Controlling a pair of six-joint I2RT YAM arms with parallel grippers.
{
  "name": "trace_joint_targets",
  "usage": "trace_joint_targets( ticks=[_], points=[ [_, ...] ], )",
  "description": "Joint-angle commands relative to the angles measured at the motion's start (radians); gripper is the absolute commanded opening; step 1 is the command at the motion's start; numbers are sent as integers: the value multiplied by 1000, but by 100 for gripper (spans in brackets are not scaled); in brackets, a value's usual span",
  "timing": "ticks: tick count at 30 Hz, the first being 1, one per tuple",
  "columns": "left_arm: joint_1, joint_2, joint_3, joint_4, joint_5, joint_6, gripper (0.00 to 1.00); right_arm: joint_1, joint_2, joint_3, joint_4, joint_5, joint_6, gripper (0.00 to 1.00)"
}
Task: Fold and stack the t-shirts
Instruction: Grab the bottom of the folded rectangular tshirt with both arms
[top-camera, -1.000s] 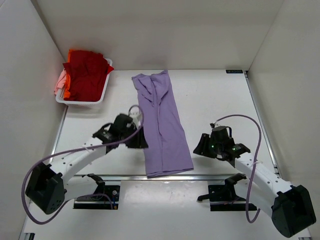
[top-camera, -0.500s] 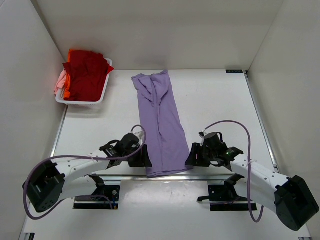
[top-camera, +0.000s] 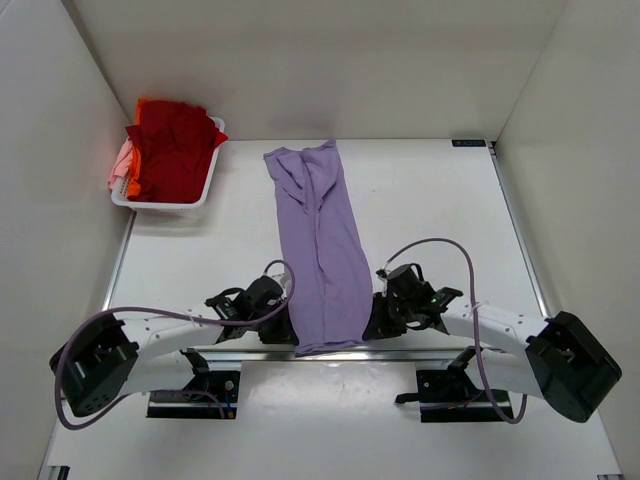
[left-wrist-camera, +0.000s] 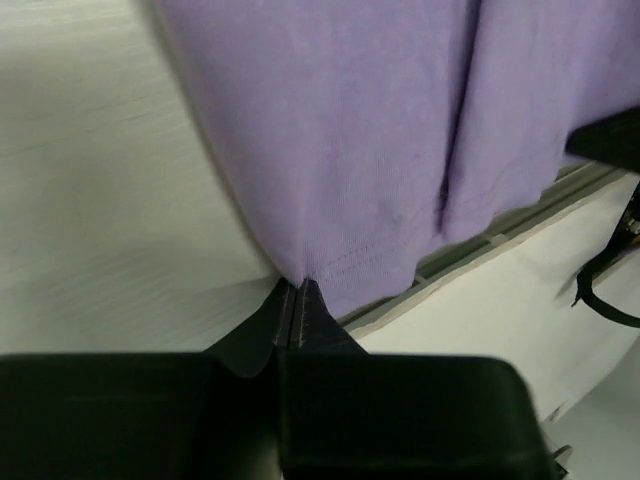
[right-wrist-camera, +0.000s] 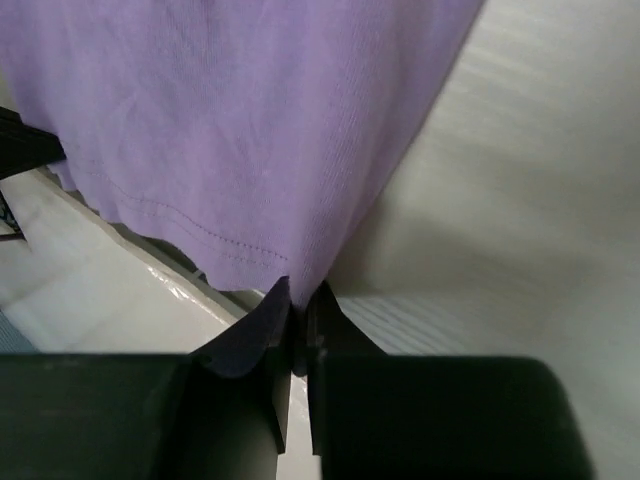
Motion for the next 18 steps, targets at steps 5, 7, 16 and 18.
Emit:
trace_joint_targets(
  ticks=[5,7,16,18],
  points=[
    [-38,-23,-16,-93,-6,23,0,104,11,-1,-82,26,49,0],
    [-35,-61,-36,-142,0,23,0,128,-1,-5,-100,22,66,0],
    [147,-126,106,-271,11,123,0,11,29,183,-263,-2,-63,0],
    [205,-86,168,-287,18,185,0,-29,68,261,-301,-20,-109,0]
  ],
)
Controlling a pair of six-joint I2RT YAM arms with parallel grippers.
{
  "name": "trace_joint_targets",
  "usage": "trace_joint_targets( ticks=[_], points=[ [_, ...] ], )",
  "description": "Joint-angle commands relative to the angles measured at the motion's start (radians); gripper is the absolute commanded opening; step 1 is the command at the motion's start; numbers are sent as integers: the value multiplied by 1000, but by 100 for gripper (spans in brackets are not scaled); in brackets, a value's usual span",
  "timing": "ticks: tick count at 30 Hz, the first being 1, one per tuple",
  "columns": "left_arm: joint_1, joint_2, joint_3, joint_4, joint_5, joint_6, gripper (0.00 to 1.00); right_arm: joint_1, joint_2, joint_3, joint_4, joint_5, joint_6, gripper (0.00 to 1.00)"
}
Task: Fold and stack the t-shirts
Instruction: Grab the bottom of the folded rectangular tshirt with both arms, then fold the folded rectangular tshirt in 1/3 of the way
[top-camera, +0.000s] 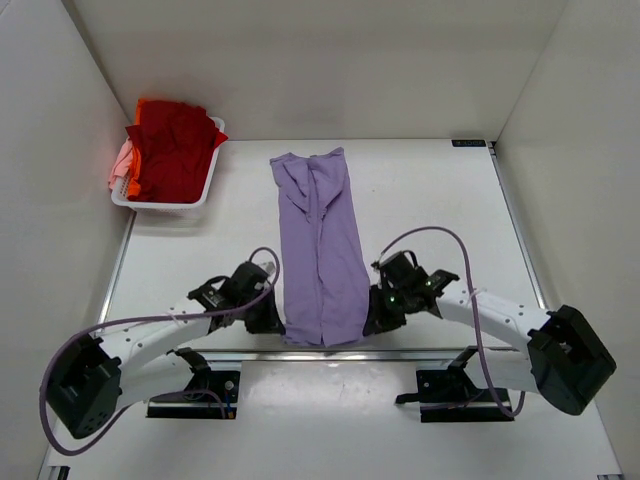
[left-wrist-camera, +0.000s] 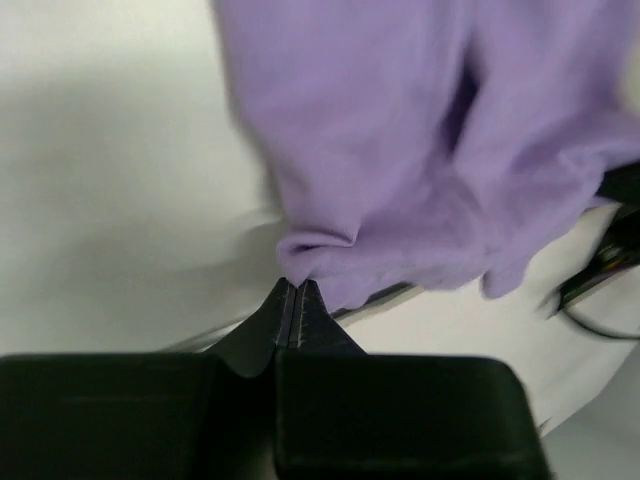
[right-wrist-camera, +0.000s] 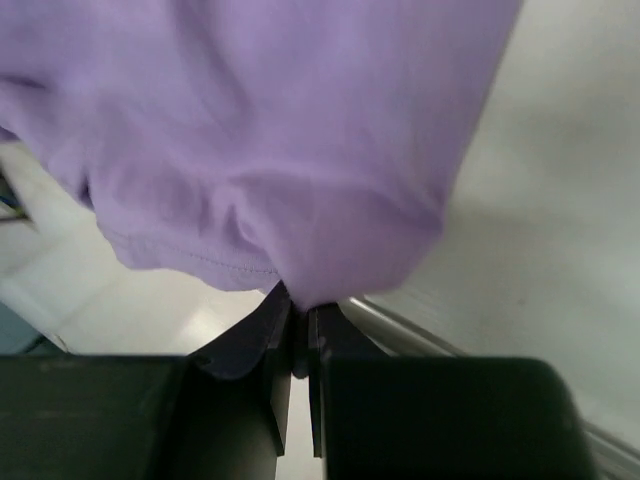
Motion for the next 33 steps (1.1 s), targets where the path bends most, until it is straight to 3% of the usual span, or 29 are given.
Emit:
trace_joint_targets(
  ticks=[1,11,16,17,18,19,21,23,28,33],
  points=[
    [114,34,143,-56,11,108,0,-80,62,163,-81,-19,-118,0],
    [381,428,528,-9,75,303,0,-299,502,694,-190,-57,-334,0],
    [443,682,769,4,56,343,0,-364,766,1028,-245,-60,-391,0],
    [458,705,814,5,59,341,14,-379,801,1073,-258,-69,-408,3],
    [466,742,847,8,68,346,27,-385,858,1145,-288,-60,-413,19],
    [469,764,852,24,78,329,36,-388,896,1199,-305,-40,-404,26],
    [487,770,855,68,88,305,45,-390,883,1198,-273,-16,-410,44],
    [495,729,822,103,76,280,49,-393,803,1099,-174,26,-394,50],
    [489,600,607,160,58,242,51,-420,613,815,-37,40,-344,54],
    [385,453,369,209,33,181,54,-450,441,499,73,-42,-289,55]
  ],
)
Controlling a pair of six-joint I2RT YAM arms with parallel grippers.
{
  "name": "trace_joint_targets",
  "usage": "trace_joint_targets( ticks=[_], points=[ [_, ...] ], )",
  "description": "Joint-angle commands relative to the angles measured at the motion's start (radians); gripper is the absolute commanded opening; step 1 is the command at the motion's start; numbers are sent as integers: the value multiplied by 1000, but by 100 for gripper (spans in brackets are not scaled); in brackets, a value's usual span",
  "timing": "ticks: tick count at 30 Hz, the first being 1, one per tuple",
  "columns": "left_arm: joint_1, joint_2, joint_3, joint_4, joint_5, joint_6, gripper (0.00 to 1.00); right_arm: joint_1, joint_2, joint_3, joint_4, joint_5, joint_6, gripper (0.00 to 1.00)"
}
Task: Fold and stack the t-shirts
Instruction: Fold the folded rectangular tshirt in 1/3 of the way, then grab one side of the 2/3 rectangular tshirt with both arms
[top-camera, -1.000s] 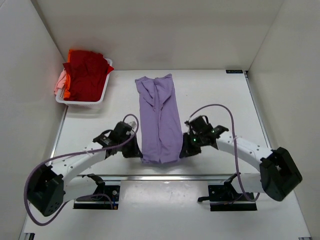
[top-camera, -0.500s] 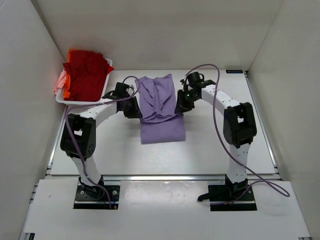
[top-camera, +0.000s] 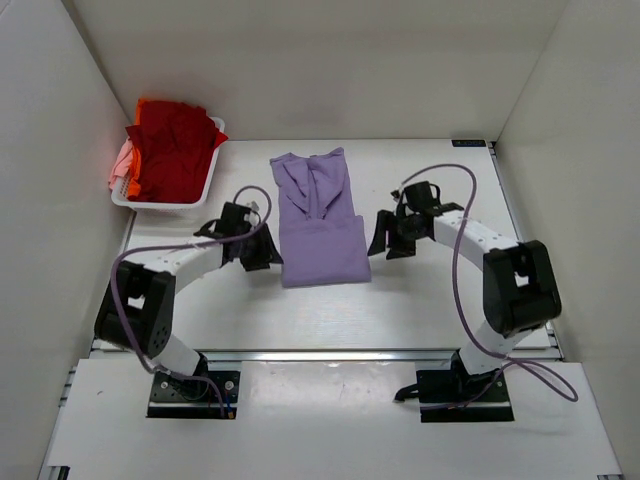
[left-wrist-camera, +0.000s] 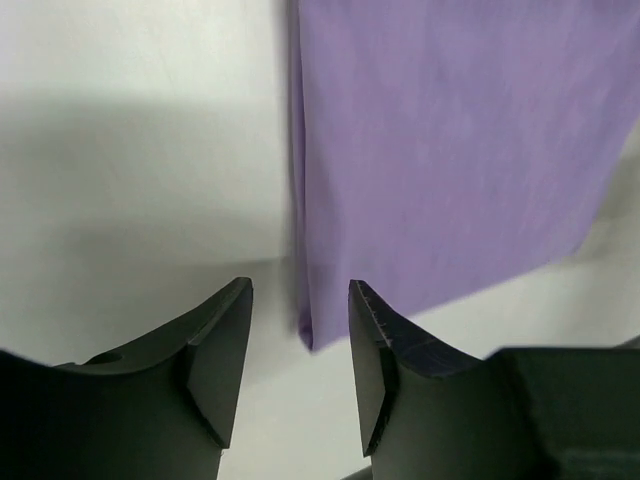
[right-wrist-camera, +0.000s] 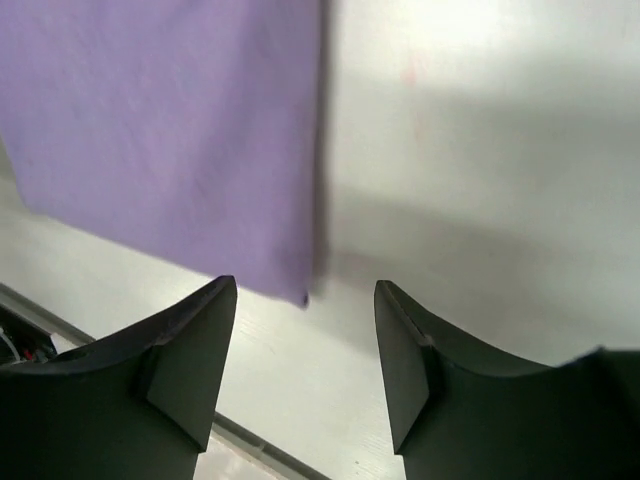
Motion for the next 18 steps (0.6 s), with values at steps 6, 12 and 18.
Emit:
trace_joint_targets(
  ticks=[6,12,18],
  points=[
    [-167,-176,-278,156,-93,-198,59,20,-156,-327,242,-111,151,60],
    [-189,-79,-209,199,-163,-240,58,62,-49,-293,351,-147,208,60],
    [-203,19,-132,230,-138,-235,14,71,37,-237,371,-170,211,0]
  ],
)
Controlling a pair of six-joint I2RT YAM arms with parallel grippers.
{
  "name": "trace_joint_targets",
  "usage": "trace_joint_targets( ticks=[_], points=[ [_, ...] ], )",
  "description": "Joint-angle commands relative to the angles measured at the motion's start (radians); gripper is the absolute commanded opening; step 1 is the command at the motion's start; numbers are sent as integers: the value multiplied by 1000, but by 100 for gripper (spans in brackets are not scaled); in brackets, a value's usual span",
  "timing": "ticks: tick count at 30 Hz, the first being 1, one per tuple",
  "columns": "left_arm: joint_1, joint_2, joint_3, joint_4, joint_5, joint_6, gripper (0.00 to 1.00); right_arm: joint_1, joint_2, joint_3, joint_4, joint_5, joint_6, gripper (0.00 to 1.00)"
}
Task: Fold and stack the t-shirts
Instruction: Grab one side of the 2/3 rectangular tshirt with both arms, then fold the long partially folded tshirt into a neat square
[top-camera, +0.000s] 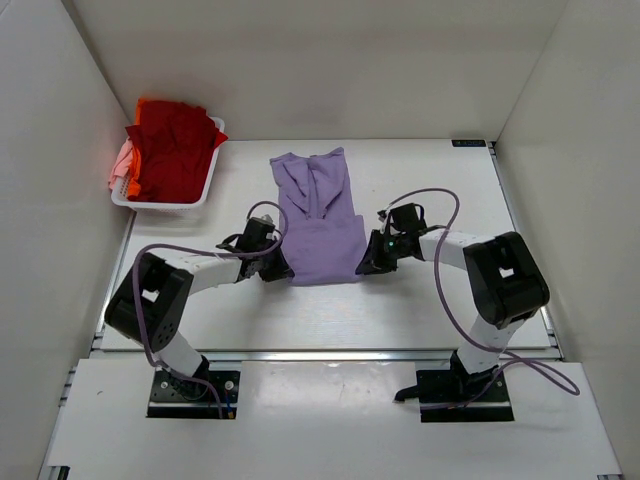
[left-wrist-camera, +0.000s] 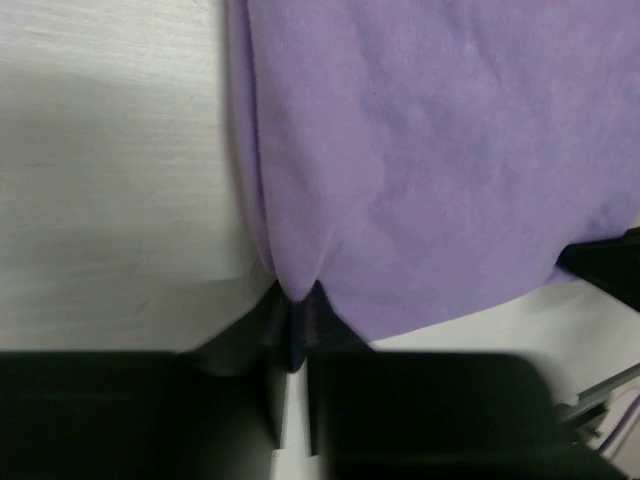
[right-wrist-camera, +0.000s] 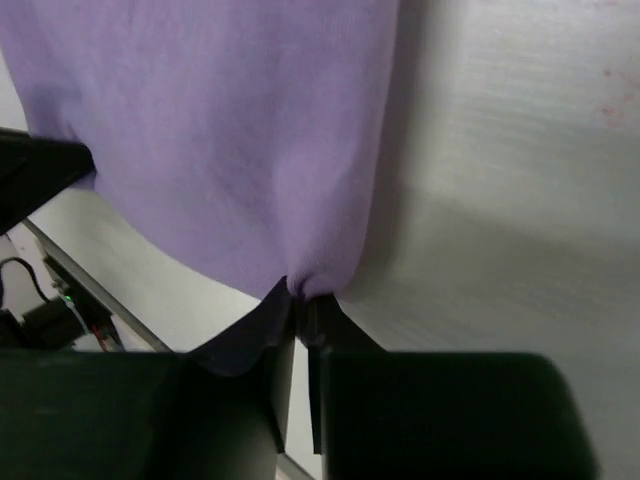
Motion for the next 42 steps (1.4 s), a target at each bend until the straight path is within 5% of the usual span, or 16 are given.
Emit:
trace_joint_targets(
  ticks=[1,10,16,22,29,35,37,38,40,42],
  points=[
    [-9,15,23,36,11,-7,0,6,15,22,30,-3,14,0],
    [-43,-265,-268,-102,42,50,0,148,-295,-285,-21,75,77,0],
    [-201,-509,-376,-245,5,-1,0,297,-499,-434,-44,98,196,0],
    [-80,-694,-393,-267,51,-44,0,232,-561,-414,-108,44,183,0],
    [161,-348,-15,-219,153,128,0,-18,-331,-22,-229,-72,10,0],
    [253,177,539,-178,170,193,0,-129,69,493,-334,-63,-135,0],
    [274,339,853,-216,134,190,2,-167,294,810,-384,-66,-162,7],
    [282,445,929,-230,115,177,19,-166,414,992,-450,-59,-168,16],
    [305,579,1187,-305,145,153,74,-189,577,1246,-565,-39,-170,45],
    [322,706,1303,-345,197,130,79,-194,702,1466,-665,-19,-164,47]
  ],
)
